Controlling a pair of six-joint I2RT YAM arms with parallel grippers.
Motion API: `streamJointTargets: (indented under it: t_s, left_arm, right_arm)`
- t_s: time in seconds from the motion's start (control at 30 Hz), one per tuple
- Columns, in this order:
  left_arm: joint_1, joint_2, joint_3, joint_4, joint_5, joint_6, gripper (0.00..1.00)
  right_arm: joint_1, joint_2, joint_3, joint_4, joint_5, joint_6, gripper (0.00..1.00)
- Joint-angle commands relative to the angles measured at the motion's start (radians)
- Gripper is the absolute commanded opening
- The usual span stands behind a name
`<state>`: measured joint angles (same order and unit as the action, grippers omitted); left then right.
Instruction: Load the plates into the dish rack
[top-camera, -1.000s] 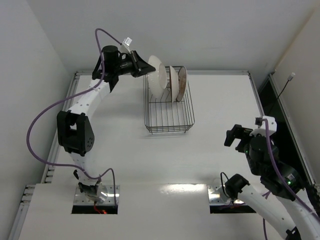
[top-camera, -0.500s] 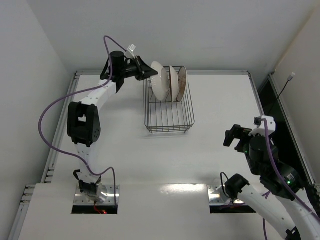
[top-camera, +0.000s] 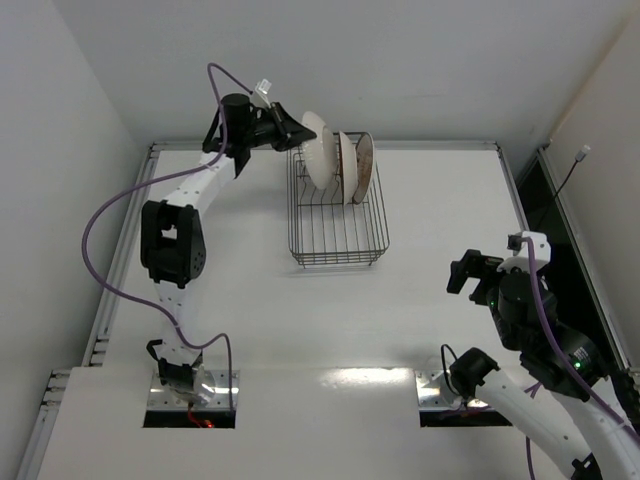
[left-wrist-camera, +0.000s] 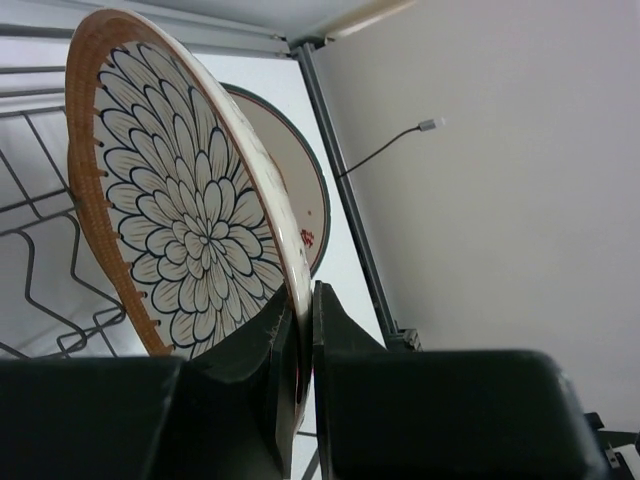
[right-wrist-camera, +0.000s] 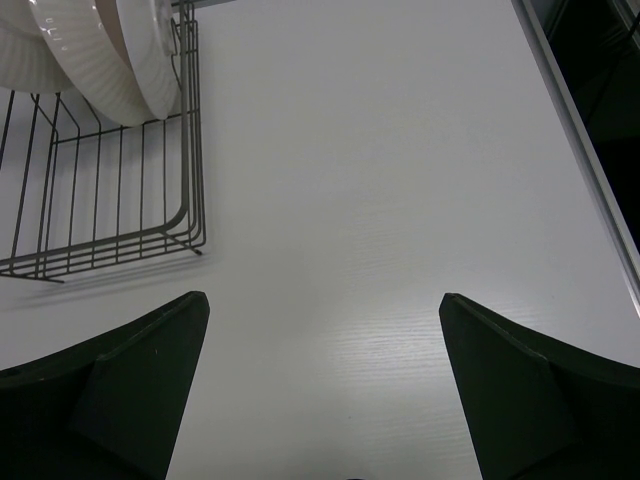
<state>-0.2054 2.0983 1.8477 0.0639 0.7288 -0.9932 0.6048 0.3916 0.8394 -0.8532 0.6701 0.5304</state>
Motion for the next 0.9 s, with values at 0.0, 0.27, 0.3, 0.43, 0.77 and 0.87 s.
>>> streamJointTargets:
  t_s: [0.0,0.27,0.3,0.43,0.77,0.87]
  left_arm:
    - [-0.015,-0.006,0.091,0.086,-0.014,0.014,0.0]
    - [-0.045,0.003,0.073,0.068,-0.058,0.014,0.0]
    - [-0.045,0.003,0.073,0.068,-0.068,0.014,0.0]
    - [-0.064,-0.007,0.051,0.047,-0.107,0.039,0.0]
    - [-0.15,-0.029,0.103,-0.142,-0.285,0.159,0.0]
    - [-0.161,-0.029,0.123,-0.171,-0.319,0.186,0.0]
  right_arm:
    - [0.007,0.003,-0.006,0.037,-0.004,-0.01,1.0]
    - [0.007,-0.016,-0.006,0.046,-0.004,-0.01,1.0]
    - [0.007,-0.016,-0.006,0.046,-0.004,-0.01,1.0]
    - [0.007,-0.016,-0.006,0.046,-0.004,-0.01,1.0]
    - [0.007,-0.025,-0.006,0.046,-0.004,-0.01,1.0]
    - [0.007,-0.034,-0.006,0.046,-0.004,-0.01,1.0]
